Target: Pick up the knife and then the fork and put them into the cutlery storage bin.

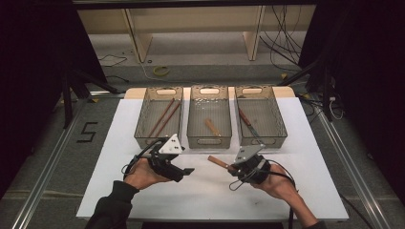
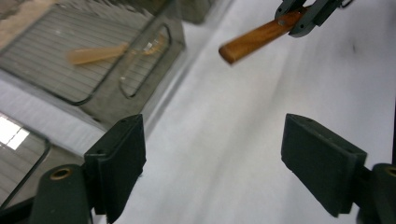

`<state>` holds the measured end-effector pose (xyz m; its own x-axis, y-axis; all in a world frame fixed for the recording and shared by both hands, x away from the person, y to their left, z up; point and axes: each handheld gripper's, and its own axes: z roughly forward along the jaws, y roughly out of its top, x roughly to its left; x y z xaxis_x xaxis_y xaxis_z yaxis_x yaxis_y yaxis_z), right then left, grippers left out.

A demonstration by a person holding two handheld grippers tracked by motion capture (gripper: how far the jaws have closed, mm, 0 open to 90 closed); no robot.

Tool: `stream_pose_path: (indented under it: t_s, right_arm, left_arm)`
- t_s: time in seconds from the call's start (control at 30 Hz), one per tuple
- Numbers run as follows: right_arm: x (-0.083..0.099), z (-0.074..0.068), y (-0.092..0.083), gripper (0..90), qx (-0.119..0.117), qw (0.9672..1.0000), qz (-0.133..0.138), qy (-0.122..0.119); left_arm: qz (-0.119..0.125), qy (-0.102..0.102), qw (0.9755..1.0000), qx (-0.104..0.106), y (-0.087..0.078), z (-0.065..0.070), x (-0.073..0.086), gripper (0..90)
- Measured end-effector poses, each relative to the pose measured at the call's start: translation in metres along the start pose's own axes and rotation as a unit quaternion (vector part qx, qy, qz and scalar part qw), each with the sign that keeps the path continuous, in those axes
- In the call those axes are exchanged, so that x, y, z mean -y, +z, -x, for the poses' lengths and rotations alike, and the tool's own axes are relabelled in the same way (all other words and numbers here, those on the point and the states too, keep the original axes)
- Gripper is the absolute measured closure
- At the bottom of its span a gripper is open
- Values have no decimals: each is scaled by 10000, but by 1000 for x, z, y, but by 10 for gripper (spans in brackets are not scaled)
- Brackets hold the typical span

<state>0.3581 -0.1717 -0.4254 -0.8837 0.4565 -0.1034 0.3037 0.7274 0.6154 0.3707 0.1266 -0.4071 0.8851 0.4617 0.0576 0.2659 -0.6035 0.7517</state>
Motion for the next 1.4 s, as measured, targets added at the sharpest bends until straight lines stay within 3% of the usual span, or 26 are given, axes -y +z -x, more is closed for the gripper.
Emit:
stream_pose_path:
  t_s: [0.13, 0.3, 0.43, 0.7, 1.0, 1.1, 1.23, 1.4]
  right_arm:
    - [-1, 24, -15, 781, 278, 9985, 211, 411]
    - [-8, 58, -36, 781, 602, 9933, 454, 880]
    - [-17, 85, -48, 781, 837, 9886, 561, 1121]
    - [-31, 130, -54, 780, 1060, 9799, 617, 1574]
    - [-43, 168, -41, 780, 1250, 9742, 413, 1832]
    - [-43, 181, -33, 779, 1334, 9700, 353, 2000]
    - [-39, 194, -20, 779, 1404, 9649, 259, 2204]
    - [-35, 201, -7, 778, 1431, 9609, 112, 2367]
  left_arm:
    - [392, -569, 9976, -87, -2, -2, 15, 194]
    - [662, -1043, 9922, -168, -1, 0, 39, 181]
    - [855, -1282, 9878, -225, -3, 0, 51, 177]
    - [1135, -1503, 9818, -260, -12, -3, 60, 175]
    - [1242, -1639, 9783, -261, -15, -4, 71, 170]
    - [1373, -1627, 9767, -264, -18, -4, 73, 167]
    - [1381, -1624, 9767, -255, -20, -2, 75, 163]
    - [1370, -1587, 9773, -294, -21, -2, 76, 162]
